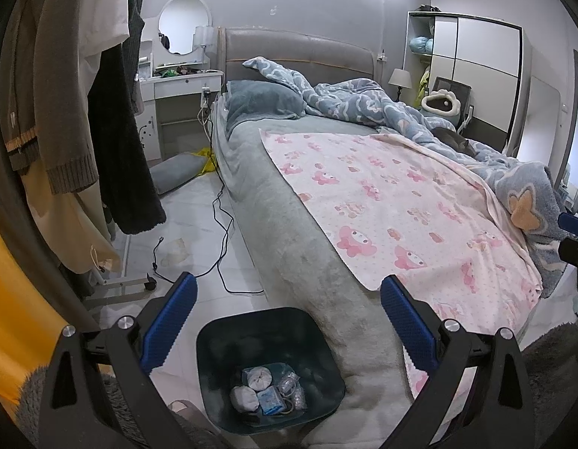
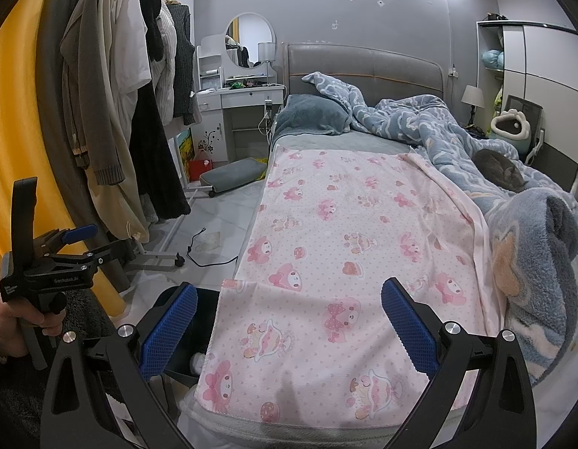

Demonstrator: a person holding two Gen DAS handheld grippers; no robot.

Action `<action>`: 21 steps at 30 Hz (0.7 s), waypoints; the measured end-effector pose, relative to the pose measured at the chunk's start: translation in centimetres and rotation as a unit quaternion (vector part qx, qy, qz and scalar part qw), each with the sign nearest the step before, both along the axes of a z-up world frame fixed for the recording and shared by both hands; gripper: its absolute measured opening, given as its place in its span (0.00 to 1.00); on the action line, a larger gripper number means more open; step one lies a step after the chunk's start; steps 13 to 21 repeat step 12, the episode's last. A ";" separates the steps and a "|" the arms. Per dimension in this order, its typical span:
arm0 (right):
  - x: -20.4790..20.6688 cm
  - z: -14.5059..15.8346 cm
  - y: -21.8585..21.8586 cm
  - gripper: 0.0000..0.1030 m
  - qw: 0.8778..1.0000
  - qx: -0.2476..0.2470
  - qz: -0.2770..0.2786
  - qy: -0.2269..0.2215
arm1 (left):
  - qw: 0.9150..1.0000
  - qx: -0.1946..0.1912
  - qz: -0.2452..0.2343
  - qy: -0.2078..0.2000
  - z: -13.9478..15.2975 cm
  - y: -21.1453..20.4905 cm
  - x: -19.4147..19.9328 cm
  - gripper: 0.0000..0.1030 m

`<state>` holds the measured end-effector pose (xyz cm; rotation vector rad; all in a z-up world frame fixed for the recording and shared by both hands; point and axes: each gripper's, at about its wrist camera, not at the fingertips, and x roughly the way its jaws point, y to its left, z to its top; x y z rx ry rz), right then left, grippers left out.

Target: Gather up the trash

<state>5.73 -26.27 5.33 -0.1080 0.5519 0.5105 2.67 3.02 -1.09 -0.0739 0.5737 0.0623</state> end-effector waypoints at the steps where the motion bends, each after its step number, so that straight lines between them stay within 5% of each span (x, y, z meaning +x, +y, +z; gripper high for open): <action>1: 0.0 0.0 0.0 0.97 1.000 0.000 0.000 0.000 | 1.000 0.000 -0.001 0.000 0.0 0.0 0.0 0.97; 21: 0.0 0.0 0.0 0.97 1.000 0.000 0.000 0.000 | 1.000 -0.009 -0.005 0.012 0.3 0.8 0.4 0.97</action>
